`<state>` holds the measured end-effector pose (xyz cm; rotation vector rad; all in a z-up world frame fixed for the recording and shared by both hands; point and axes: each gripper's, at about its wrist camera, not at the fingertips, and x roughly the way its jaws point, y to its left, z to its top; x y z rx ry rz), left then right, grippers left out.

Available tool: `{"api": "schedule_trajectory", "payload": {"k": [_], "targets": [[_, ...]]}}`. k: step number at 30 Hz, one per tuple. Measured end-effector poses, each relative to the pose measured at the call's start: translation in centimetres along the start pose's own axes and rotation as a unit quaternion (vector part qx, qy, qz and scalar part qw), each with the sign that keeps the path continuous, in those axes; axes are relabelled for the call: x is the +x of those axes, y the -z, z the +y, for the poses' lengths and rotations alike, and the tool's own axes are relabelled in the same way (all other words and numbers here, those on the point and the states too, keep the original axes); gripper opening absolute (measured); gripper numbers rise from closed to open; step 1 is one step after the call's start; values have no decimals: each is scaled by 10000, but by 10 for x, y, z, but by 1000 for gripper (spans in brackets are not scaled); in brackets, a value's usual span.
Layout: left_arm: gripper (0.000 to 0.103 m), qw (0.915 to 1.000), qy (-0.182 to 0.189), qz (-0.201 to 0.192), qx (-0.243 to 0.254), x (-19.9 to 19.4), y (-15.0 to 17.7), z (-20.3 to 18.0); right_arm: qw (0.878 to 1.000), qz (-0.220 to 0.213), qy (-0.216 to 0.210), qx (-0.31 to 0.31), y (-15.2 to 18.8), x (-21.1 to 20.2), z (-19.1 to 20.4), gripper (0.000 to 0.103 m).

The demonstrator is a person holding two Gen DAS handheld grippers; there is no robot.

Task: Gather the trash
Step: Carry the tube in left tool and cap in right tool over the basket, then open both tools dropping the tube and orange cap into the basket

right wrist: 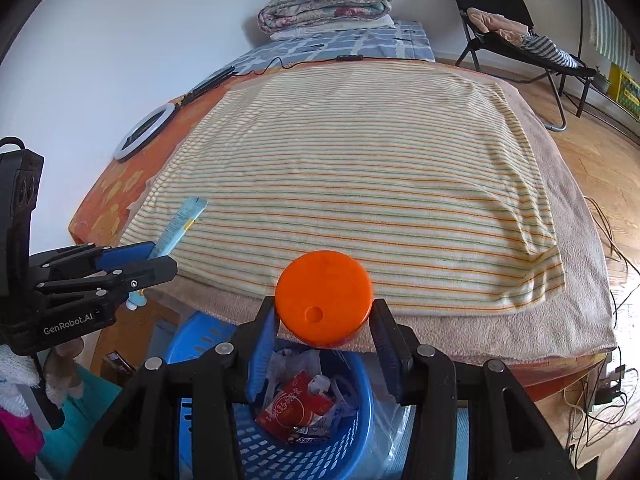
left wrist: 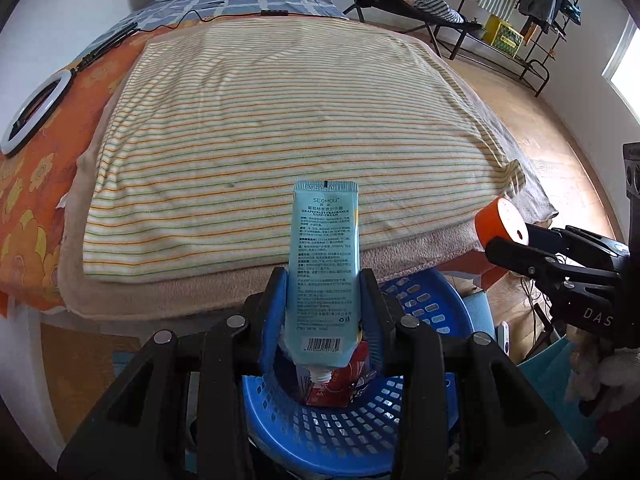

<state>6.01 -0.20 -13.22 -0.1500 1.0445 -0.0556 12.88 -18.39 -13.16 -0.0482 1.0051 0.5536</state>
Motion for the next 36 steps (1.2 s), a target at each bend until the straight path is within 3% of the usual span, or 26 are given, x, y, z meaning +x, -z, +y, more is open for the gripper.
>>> {"api": "schedule_trajectory", "payload": {"k": [14,36], "targets": [[36,9987,50,479,-147,21,60,-6,9994,324,-124,87,50,5,12,48],[36,9958,-66,907,-122,53,86,-5,9970,763,0,-139,83,32,27,48]]}}
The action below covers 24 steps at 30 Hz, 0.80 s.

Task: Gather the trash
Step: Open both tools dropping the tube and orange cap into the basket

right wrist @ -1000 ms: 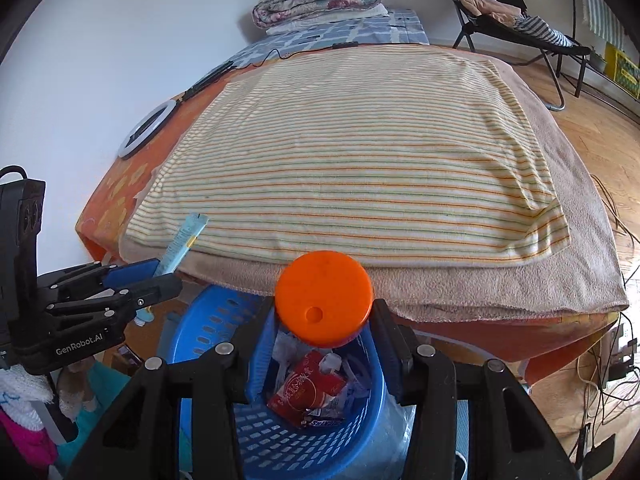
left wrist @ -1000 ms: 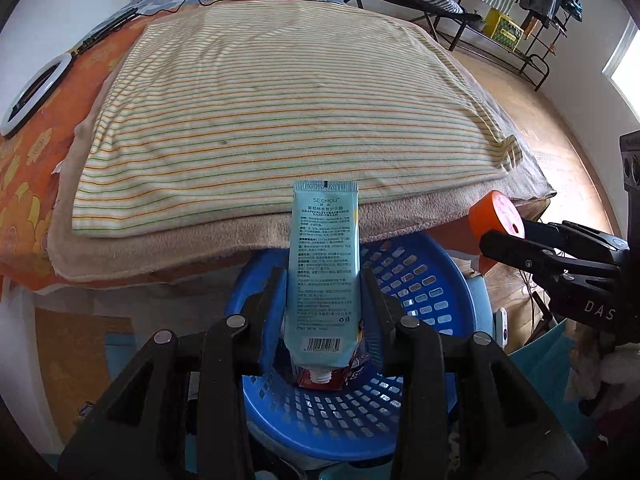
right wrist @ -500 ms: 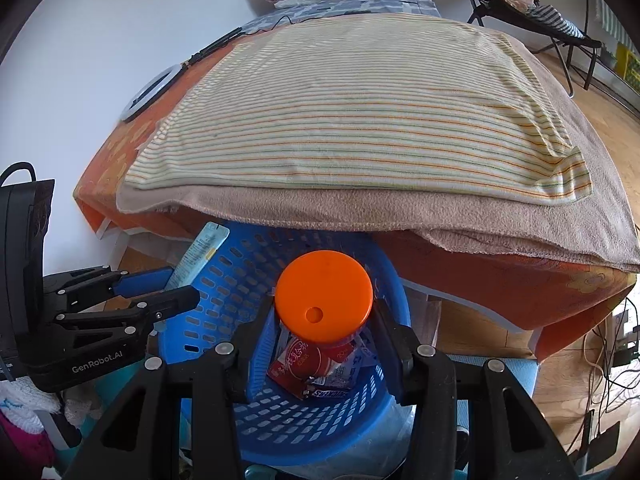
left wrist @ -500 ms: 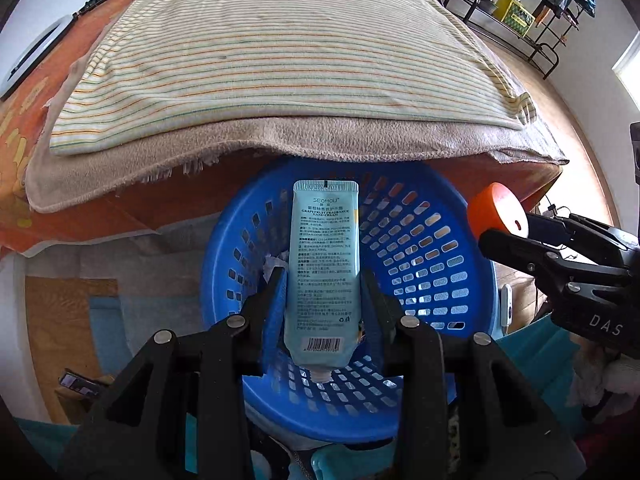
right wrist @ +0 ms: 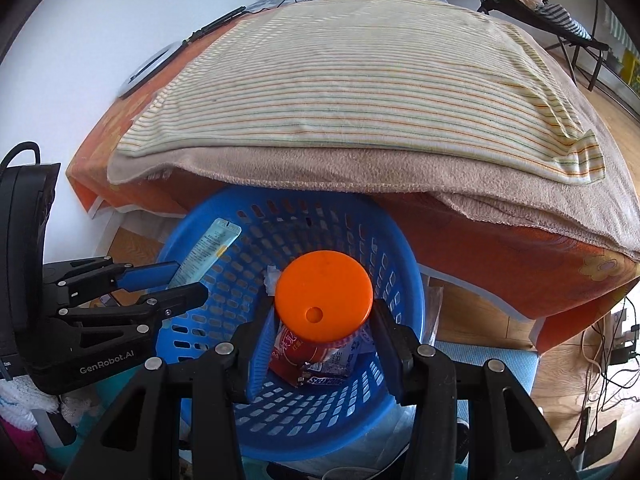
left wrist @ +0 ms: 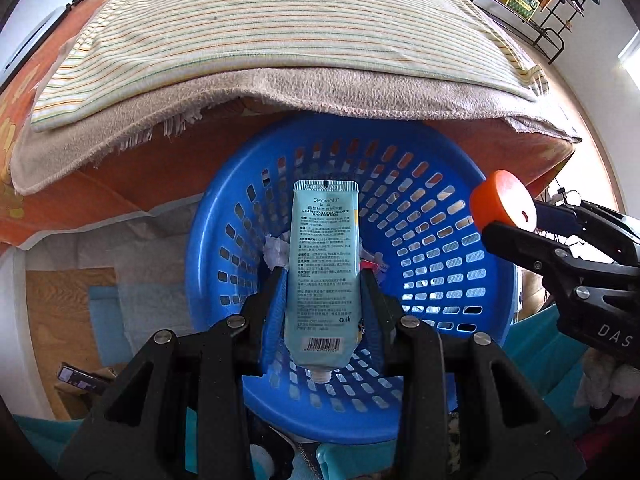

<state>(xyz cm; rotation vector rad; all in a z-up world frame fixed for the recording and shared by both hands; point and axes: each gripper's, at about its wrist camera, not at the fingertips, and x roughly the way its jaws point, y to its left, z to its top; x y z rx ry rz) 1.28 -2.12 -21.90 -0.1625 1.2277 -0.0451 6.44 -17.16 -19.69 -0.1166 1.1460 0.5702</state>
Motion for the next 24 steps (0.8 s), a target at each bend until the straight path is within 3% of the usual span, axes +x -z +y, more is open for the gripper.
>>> {"api": "schedule_trajectory", "payload": {"k": [19,24], "targets": [[36,9999,-62,153,-35,12,3,3,9998,124,47,124,3,10,-3,49],[36,9998,-89,162,-62,12,2,4,9997,141,73,165,3,10,-4,56]]}}
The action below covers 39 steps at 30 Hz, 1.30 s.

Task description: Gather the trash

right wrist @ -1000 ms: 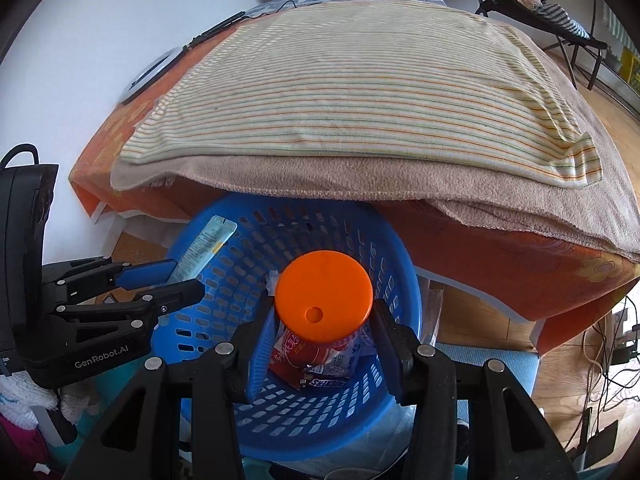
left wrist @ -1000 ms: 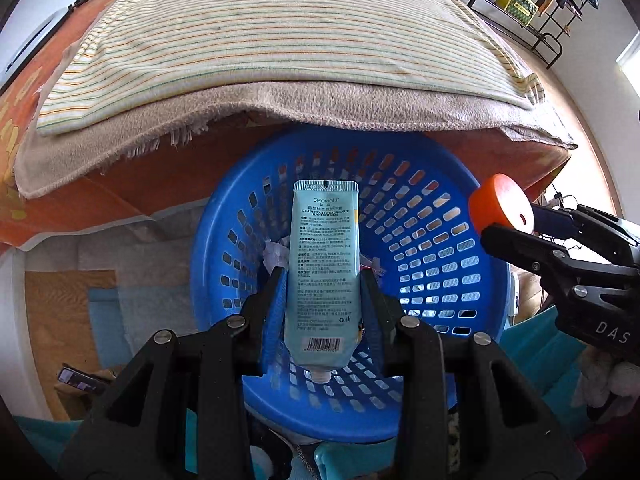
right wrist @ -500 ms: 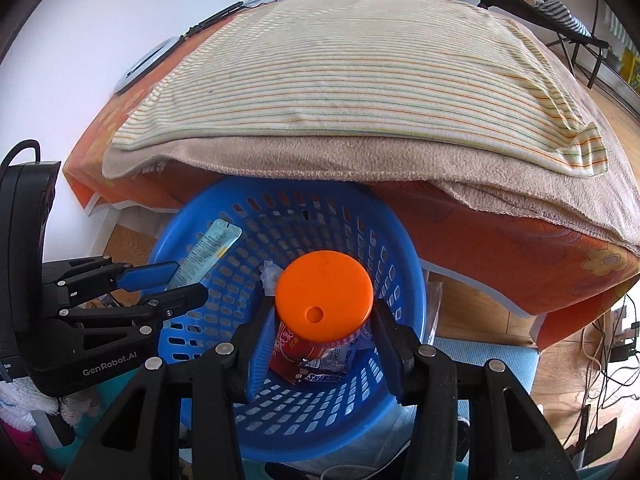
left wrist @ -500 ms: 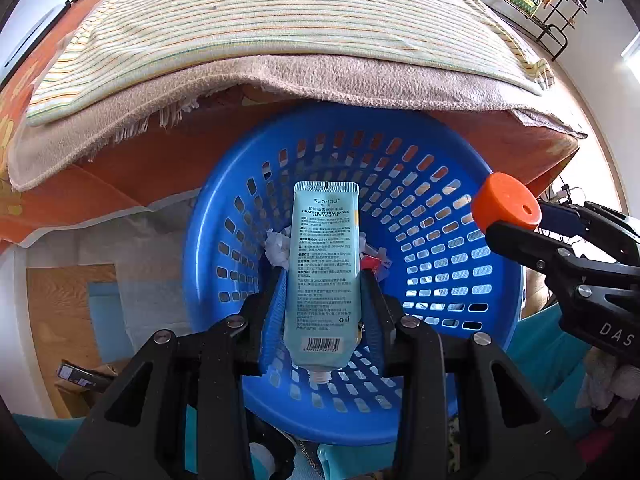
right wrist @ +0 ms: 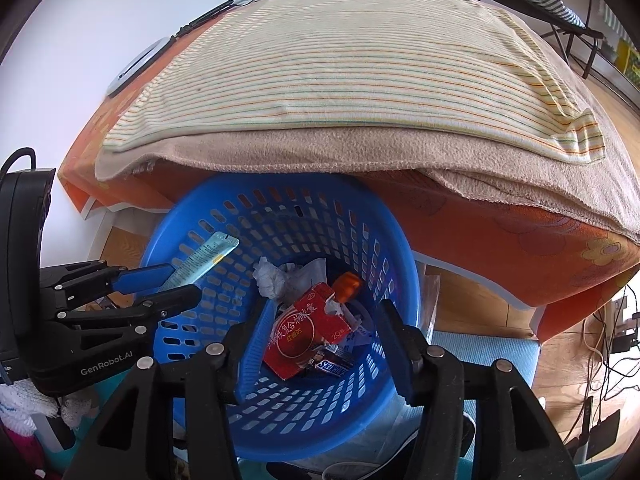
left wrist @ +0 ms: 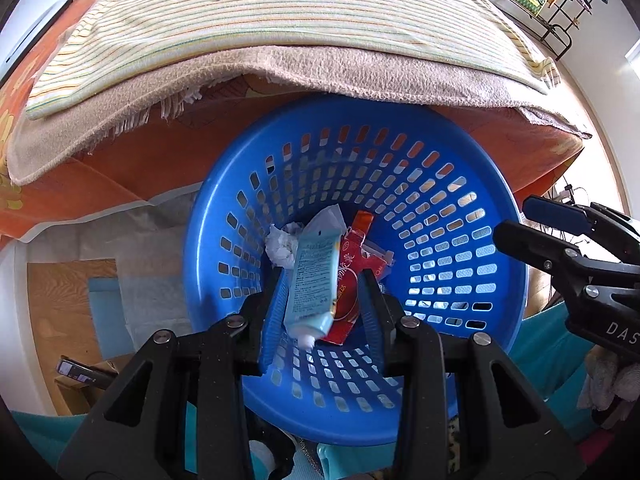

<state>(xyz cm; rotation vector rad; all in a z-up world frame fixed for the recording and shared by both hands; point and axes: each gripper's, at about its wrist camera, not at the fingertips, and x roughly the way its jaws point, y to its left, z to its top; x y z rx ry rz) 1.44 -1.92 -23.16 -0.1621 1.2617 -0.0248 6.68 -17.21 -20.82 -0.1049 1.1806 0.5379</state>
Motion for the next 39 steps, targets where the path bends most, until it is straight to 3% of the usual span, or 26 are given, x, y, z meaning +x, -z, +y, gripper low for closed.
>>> {"api": "schedule_trajectory", "payload": {"k": [2,5,16,20,29,33,39], "targets": [[38,10000,-9,18,-29,0,0,1,10000,1,10,15,0,0,-1,57],[51,10000,-18,-20,-49,-2,-1,1,10000,5,37,33,0,0,-1,63],[51,9998,44,-69,-197,-10,-5,5,9999,-2,79,114,-2,-4,-4,69],[62,9995,80,-143,-258,-17,-6,7,9998,7,90,160,-3,-5,-5,70],[62,9989,150,-314,-324,-36,-10,5,9996,-118,105,244,-8,-19,-10,70],[62,9984,130,-457,-318,-49,-13,5,9991,-295,149,278,-11,-30,-12,93],[64,9965,140,-752,-327,-74,-23,3,9983,-429,148,368,-18,-45,-15,93]]}}
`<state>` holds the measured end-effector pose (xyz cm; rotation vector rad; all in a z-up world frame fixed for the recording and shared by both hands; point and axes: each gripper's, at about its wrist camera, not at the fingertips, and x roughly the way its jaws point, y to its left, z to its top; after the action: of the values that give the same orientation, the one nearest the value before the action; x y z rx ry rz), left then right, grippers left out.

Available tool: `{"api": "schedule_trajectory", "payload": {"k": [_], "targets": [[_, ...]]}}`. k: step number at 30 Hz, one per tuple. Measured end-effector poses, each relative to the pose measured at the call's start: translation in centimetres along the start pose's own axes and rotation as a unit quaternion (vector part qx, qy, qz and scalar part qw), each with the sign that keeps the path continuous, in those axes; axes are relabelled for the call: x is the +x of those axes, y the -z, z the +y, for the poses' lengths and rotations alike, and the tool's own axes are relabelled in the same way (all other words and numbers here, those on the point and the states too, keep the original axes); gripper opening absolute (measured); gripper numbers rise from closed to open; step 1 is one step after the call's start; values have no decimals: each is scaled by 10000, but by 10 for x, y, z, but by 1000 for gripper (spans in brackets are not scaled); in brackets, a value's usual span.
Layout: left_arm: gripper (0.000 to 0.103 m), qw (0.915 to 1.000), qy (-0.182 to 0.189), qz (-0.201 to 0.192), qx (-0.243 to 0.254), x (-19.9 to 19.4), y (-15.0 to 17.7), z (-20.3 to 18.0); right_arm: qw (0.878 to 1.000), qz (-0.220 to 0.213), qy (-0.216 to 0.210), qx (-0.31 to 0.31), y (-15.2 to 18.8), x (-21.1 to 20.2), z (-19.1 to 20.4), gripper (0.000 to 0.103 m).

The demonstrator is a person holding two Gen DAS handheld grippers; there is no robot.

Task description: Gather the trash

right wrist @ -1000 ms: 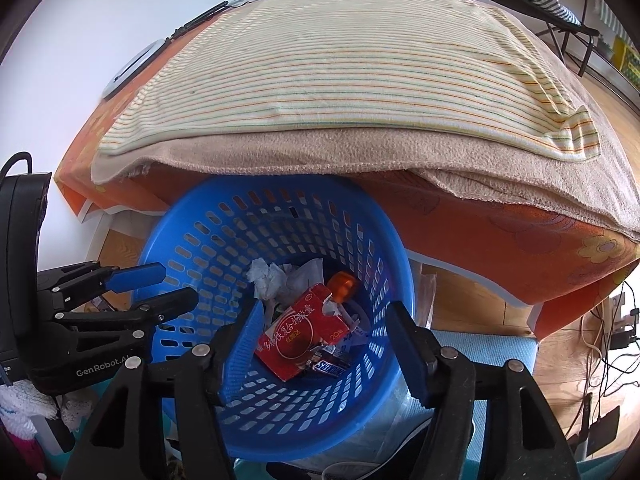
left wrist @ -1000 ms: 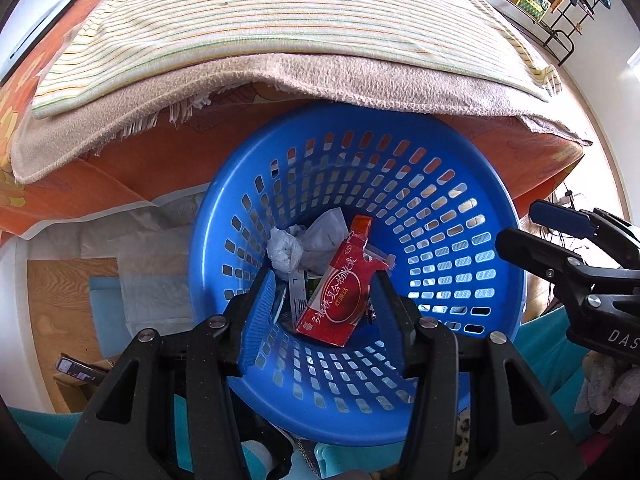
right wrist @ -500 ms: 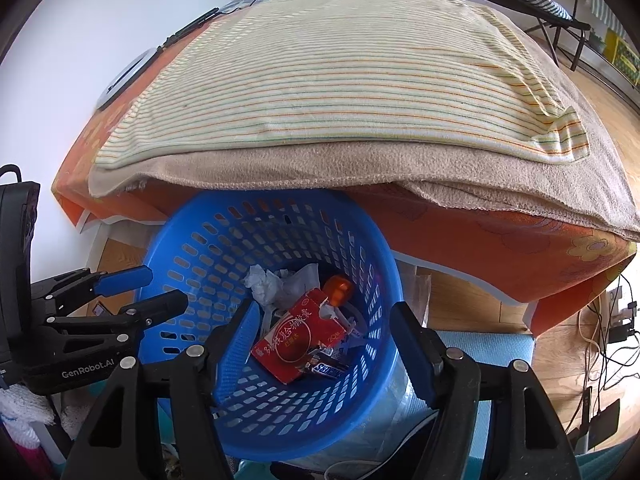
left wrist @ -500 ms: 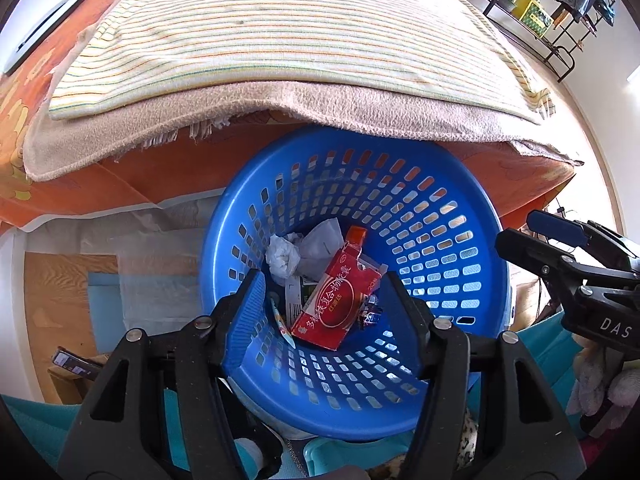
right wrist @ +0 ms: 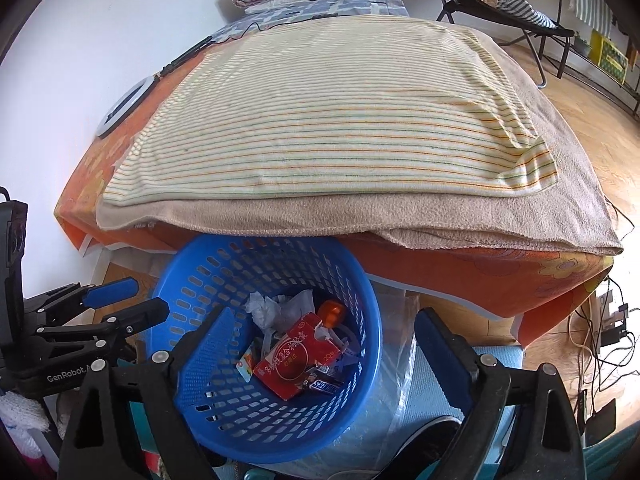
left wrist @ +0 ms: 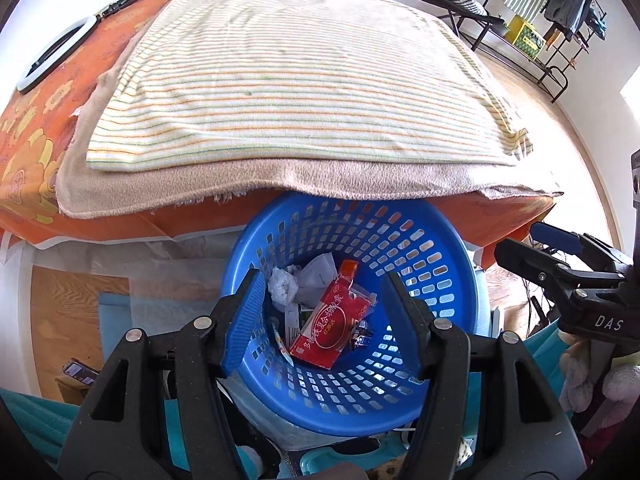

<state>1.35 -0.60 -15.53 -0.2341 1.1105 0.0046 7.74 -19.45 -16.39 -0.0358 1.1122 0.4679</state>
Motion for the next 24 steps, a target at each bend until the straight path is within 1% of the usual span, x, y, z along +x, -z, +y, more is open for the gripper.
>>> {"api": "schedule_trajectory", "payload": {"k": [2,7,11,15,22,24], "targets": [[70,9999,14,-143,-8,-9,-5,-2,10000,-30,-24,27,-3,-4,-1,93],[72,9988,97,-480,-8,-32,-20,-9,9998,-204,-60,54,-11,-17,-2,93],[78,9971,150,-747,12,-49,-30,-15,9991,-407,-96,34,-19,-30,-1,94],[82,9954,206,-931,-38,-66,-39,-18,9980,-626,-123,-47,-27,-46,3,97],[83,9916,188,-1278,-10,-93,-52,-23,9953,-954,-129,-138,-40,-70,7,99],[86,9904,208,-1364,-30,-100,-55,-24,9944,-1030,-162,-143,-44,-76,8,100]]}}
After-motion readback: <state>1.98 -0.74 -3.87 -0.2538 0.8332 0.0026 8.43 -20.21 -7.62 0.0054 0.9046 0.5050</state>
